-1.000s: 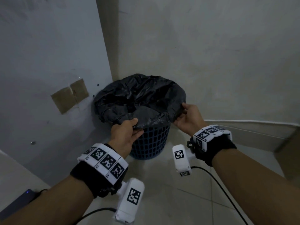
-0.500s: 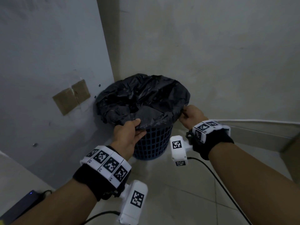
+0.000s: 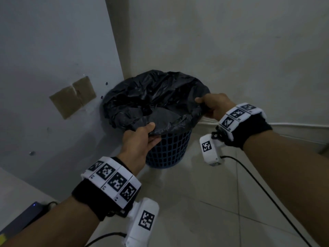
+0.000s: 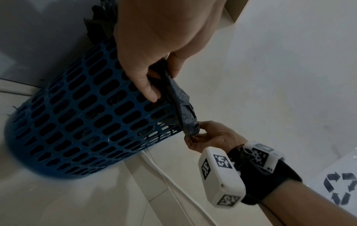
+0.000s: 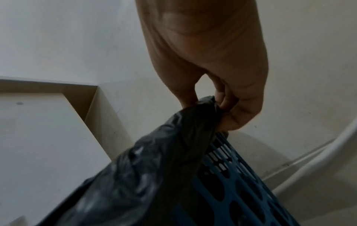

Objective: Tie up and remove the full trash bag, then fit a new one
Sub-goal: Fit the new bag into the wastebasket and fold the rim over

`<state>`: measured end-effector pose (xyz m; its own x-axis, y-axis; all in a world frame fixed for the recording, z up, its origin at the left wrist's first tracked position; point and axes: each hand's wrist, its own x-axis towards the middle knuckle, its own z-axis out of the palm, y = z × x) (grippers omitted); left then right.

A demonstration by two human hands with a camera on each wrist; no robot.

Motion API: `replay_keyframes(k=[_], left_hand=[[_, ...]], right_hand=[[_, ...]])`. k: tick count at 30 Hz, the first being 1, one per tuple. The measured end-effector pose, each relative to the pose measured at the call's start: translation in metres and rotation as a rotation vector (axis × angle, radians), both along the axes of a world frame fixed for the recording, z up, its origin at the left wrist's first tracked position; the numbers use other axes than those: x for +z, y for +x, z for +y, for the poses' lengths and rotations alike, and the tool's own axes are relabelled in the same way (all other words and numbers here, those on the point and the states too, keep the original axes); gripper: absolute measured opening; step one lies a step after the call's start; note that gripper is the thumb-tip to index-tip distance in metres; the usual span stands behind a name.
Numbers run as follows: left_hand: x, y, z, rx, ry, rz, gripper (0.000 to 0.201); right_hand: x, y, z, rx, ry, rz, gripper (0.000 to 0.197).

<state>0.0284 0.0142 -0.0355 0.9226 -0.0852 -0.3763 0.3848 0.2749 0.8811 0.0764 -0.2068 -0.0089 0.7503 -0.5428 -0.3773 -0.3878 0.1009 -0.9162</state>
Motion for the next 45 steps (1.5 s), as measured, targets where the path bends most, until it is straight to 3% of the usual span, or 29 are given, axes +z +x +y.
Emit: replay_keyframes(k=[2, 5, 9, 14, 15, 17, 19, 20, 23, 27, 30, 33, 36, 38, 40, 43, 45], left_hand=[[-0.001, 0.000, 0.001, -0.023, 0.007, -0.002, 0.030], [-0.003, 0.003, 0.007, -0.066, 0.038, 0.017, 0.031], [0.002, 0.001, 0.016, -0.142, 0.148, 0.050, 0.031], [0.019, -0.002, 0.023, -0.086, 0.289, 0.085, 0.012], [0.020, -0.001, 0.024, -0.062, 0.312, 0.092, 0.017], [0.021, 0.003, 0.026, -0.004, 0.366, 0.081, 0.049], [0.017, 0.008, 0.027, 0.143, 0.442, 0.007, 0.085], [0.016, 0.010, 0.028, 0.227, 0.483, -0.060, 0.085], [0.022, 0.017, 0.025, 0.334, 0.686, -0.283, 0.052], [0.039, 0.034, 0.017, 0.115, 0.956, -0.596, 0.030], [0.046, 0.049, 0.014, -0.042, 1.105, -0.697, 0.023], [0.053, 0.067, 0.011, -0.173, 1.161, -0.678, 0.023], [0.056, 0.085, 0.011, -0.343, 1.196, -0.613, 0.029], [0.057, 0.099, 0.009, -0.481, 1.206, -0.581, 0.043], [0.057, 0.110, 0.007, -0.597, 1.197, -0.558, 0.055], [0.052, 0.120, 0.003, -0.850, 1.261, -0.477, 0.067], [0.045, 0.128, 0.004, -1.099, 1.428, -0.324, 0.074]], right_hand=[[0.003, 0.003, -0.004, 0.096, 0.042, 0.052, 0.018], [0.004, 0.005, -0.010, 0.200, 0.159, 0.085, 0.034], [0.004, 0.002, -0.018, 0.237, 0.262, 0.068, 0.030], [0.006, -0.004, -0.034, 0.249, 0.388, 0.107, 0.025], [0.008, -0.005, -0.036, 0.264, 0.408, 0.135, 0.026], [0.014, -0.005, -0.036, 0.255, 0.421, 0.184, 0.032], [0.016, 0.000, -0.036, 0.196, 0.431, 0.178, 0.038], [0.018, 0.002, -0.037, 0.177, 0.436, 0.171, 0.038], [0.019, 0.008, -0.033, 0.190, 0.486, 0.139, 0.033], [0.007, 0.013, -0.032, 0.143, 0.491, 0.061, 0.034], [-0.002, 0.016, -0.035, 0.096, 0.356, 0.022, 0.025], [-0.005, 0.021, -0.039, 0.165, 0.120, 0.053, 0.047], [0.002, 0.025, -0.046, 0.327, -0.373, 0.107, 0.070], [0.007, 0.030, -0.048, 0.463, -0.719, 0.040, 0.076], [0.014, 0.039, -0.046, 0.625, -1.040, -0.065, 0.074], [0.020, 0.057, -0.035, 1.054, -1.433, -0.199, 0.074], [0.018, 0.071, -0.029, 1.395, -1.596, -0.113, 0.073]])
